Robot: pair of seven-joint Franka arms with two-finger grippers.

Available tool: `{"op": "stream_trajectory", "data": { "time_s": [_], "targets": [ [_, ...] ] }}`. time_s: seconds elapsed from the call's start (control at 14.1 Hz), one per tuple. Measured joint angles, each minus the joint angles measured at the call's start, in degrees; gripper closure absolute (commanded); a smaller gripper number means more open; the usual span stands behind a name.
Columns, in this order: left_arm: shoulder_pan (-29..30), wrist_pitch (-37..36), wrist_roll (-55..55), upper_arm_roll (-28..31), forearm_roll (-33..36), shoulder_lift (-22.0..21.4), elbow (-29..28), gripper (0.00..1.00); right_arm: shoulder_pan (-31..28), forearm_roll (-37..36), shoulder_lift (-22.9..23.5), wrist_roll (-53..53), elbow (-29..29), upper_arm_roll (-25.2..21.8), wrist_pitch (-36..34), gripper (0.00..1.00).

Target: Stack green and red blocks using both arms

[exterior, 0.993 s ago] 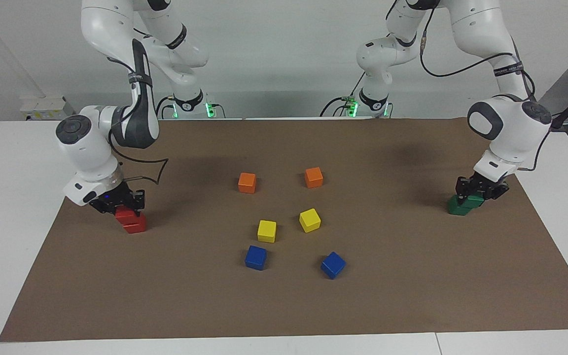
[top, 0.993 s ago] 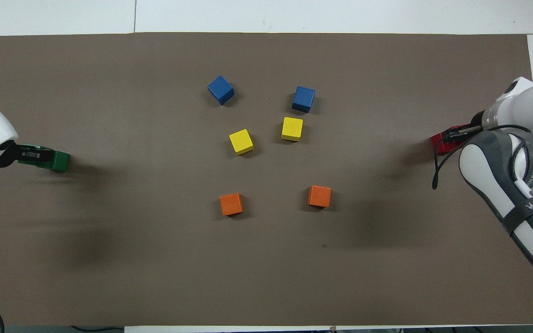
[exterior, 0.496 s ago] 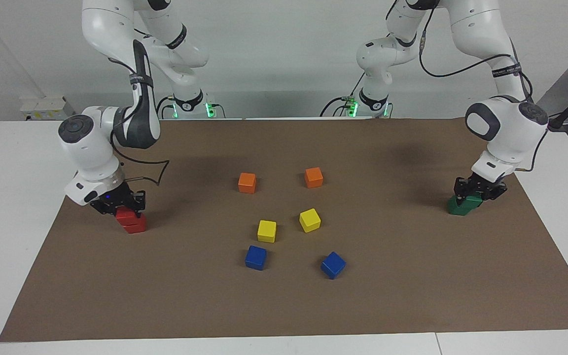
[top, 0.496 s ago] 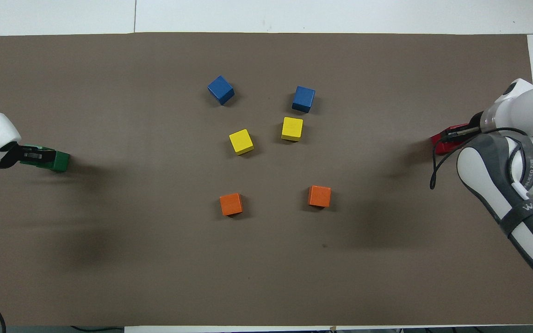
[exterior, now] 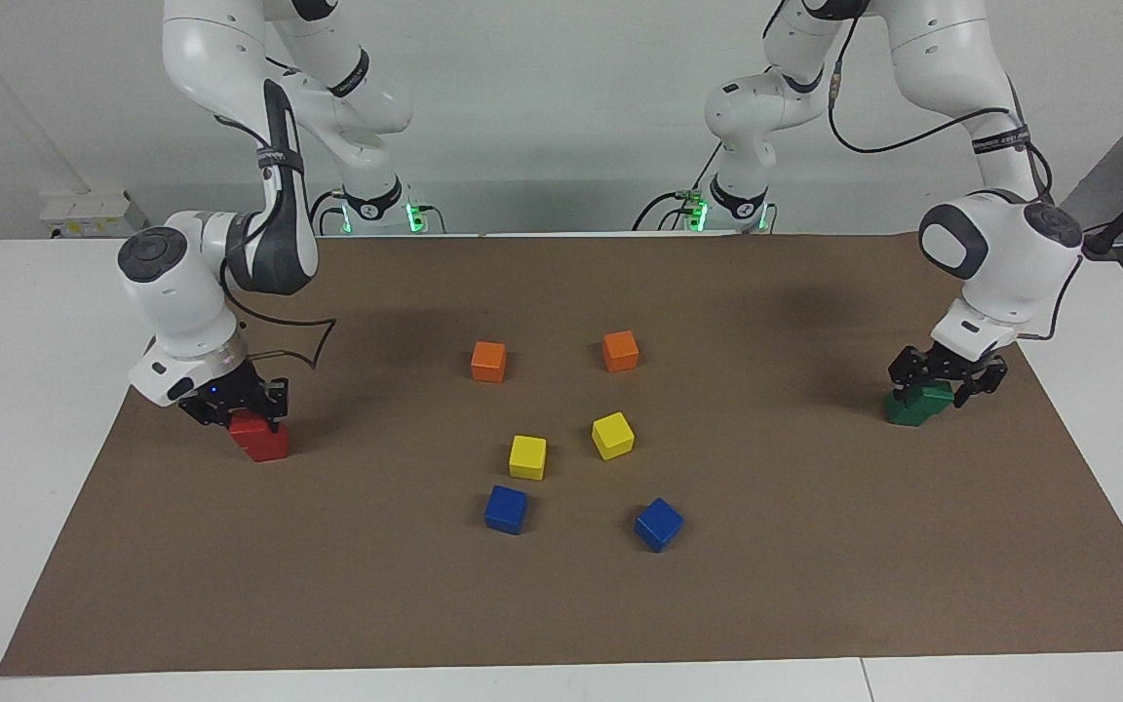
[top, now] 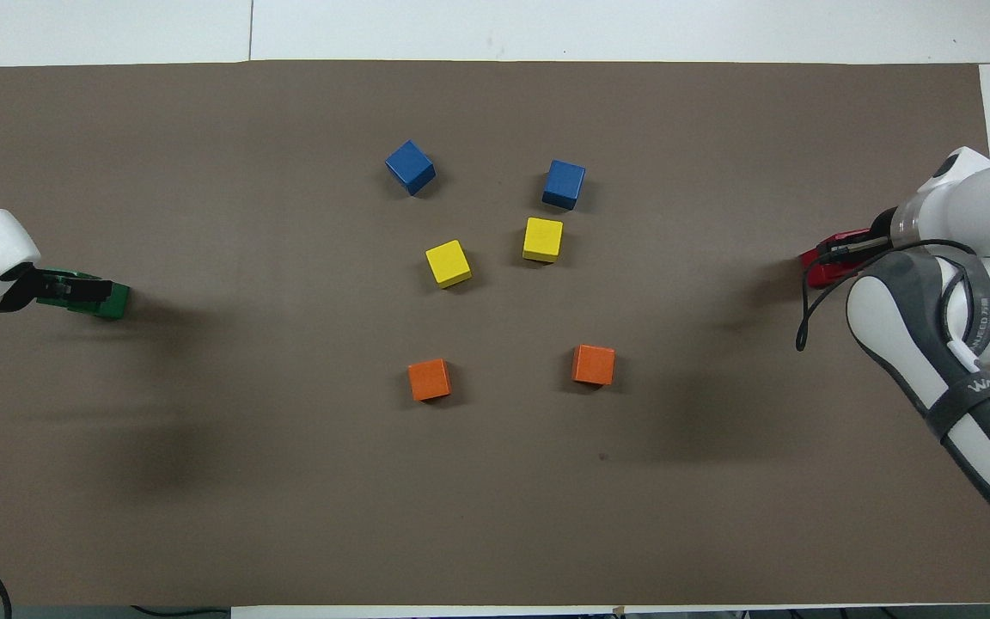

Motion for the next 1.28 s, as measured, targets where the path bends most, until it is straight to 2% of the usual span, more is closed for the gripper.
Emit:
{"op": "stream_trajectory", "data": {
  "time_s": [0.28, 0.57, 0.71, 1.13, 1.21, 1.28],
  "targets": [
    [-0.1, -2.4, 0.0, -0.1, 0.0, 0.0, 2.7, 0.00, -0.1, 0.0, 0.0, 0.0, -0.5, 0.0, 0.2, 0.95],
    [-0.7, -14.0, -0.1, -0.6, 0.0, -0.3, 12.4, 0.00, -0.3, 0.0, 0.0, 0.0, -0.9, -0.1, 0.2, 0.95],
    [-1.5, -18.2, -1.3, -0.7, 0.0, -1.0, 15.5, 0.00, -0.4, 0.1, -0.1, 0.0, -0.9, -0.1, 0.2, 0.95],
    [-7.1, -27.4, -22.8, -1.2, 0.1, -6.5, 19.3, 0.00, -0.4, 0.1, -0.1, 0.0, -1.6, -0.1, 2.3, 0.94],
    [-7.6, -29.5, -23.9, -1.3, 0.2, -8.2, 19.5, 0.00, -0.4, 0.1, -0.2, 0.0, -1.7, -0.1, 2.4, 0.91],
    [-7.7, -31.4, -24.3, -1.3, 0.3, -9.7, 19.6, 0.00, -0.5, 0.1, -0.2, 0.0, -1.7, -0.1, 2.5, 0.77]
  ]
}}
